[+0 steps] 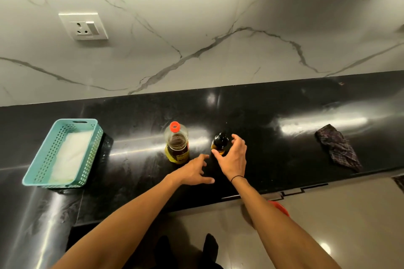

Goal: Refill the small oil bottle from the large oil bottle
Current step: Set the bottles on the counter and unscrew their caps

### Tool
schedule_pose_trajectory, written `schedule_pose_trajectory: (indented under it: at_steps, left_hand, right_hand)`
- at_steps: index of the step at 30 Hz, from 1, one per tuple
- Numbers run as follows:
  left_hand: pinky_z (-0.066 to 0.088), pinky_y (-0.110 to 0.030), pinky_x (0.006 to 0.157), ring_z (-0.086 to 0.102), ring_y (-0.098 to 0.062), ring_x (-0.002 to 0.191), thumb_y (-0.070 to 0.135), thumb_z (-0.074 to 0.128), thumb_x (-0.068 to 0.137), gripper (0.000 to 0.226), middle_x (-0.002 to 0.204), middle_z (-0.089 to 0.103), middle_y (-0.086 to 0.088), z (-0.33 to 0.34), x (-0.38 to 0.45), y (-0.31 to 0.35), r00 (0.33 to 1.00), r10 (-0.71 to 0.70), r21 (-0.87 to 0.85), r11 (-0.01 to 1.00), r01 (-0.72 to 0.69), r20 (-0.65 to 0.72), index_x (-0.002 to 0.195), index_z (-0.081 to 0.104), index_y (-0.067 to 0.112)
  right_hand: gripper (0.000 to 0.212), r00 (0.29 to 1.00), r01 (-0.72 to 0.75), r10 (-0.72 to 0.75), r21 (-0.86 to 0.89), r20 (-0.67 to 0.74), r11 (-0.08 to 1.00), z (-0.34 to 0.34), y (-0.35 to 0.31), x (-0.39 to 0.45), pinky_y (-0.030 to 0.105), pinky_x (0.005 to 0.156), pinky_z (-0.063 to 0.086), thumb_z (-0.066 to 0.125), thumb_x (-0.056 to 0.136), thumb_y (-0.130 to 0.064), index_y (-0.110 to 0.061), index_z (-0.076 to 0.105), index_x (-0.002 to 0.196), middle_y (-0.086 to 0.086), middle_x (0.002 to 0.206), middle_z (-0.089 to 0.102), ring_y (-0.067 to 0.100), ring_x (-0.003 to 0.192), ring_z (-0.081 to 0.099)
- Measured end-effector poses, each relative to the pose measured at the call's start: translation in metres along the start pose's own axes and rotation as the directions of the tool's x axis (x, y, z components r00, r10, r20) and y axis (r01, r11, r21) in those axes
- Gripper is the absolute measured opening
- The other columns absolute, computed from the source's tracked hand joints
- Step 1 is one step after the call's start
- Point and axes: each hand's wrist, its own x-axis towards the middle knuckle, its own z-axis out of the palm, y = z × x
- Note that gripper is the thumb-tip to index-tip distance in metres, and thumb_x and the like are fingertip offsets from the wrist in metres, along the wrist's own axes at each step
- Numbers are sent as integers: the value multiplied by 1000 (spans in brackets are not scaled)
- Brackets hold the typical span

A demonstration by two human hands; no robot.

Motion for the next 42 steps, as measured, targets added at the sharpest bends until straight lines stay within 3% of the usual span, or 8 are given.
schedule_pose_trajectory:
  at_steps: [2,5,11,17,24,29,37,42]
  left_hand:
    - [59,-34,100,63,-21,125,47,87,84,112,158,45,-10,3,9,6,1000,-1,-4,1000,1,-17,167,15,24]
    - [59,-35,100,62,-25,128,49,88,82,113,161,41,-13,4,22,11,999,-11,-29,1000,10,-41,165,17,19]
    - [57,-39,104,61,-26,127,46,89,83,120,162,38,-15,13,46,7,980,-89,-100,992,71,-181,166,11,11]
    - [47,-48,118,44,-31,148,48,93,75,125,167,27,-11,23,72,-1,943,-147,-223,972,81,-298,166,14,18]
    - [60,-47,93,63,-16,112,67,90,57,93,123,60,10,41,102,9,870,-128,-302,953,-25,-476,134,50,34]
    - [55,-36,70,68,-6,84,48,89,69,42,88,71,10,34,106,19,825,-157,-346,937,-49,-543,97,61,32]
    - [51,-24,73,68,-5,88,39,91,77,40,94,71,13,22,104,20,860,-64,-274,958,-90,-507,104,61,32]
    - [55,-28,76,68,-5,89,42,92,74,46,97,73,12,15,107,17,874,-33,-209,975,-79,-484,107,62,32]
  right_hand:
    - [112,990,-50,52,-25,129,998,-3,1,13,48,102,52,92,67,-48,-20,27,153,8,148,42,28,137,40]
    - [114,962,-89,99,-52,253,995,-3,0,31,50,107,46,91,67,-51,-19,26,155,10,153,37,32,142,35]
    - [94,947,-2,39,-115,318,993,-2,-8,66,47,94,52,89,68,-56,-23,40,141,4,137,40,30,127,50]
    - [59,878,185,-63,-216,475,959,-6,-14,87,43,83,53,86,73,-56,-24,54,110,0,115,47,28,101,63]
    - [56,815,453,-187,-402,549,796,-9,-18,97,47,78,55,79,79,-57,-19,51,108,7,112,50,37,97,63]
    - [56,749,534,-205,-391,631,749,-8,-20,105,49,81,55,78,79,-55,-17,51,109,11,111,54,39,96,61]
    - [51,725,516,-267,-244,635,821,-13,-8,107,50,78,54,81,78,-51,-17,49,100,4,102,50,30,83,58]
    - [51,642,575,-286,-200,711,793,-17,-9,116,49,79,54,83,77,-48,-18,54,104,3,104,51,26,87,58]
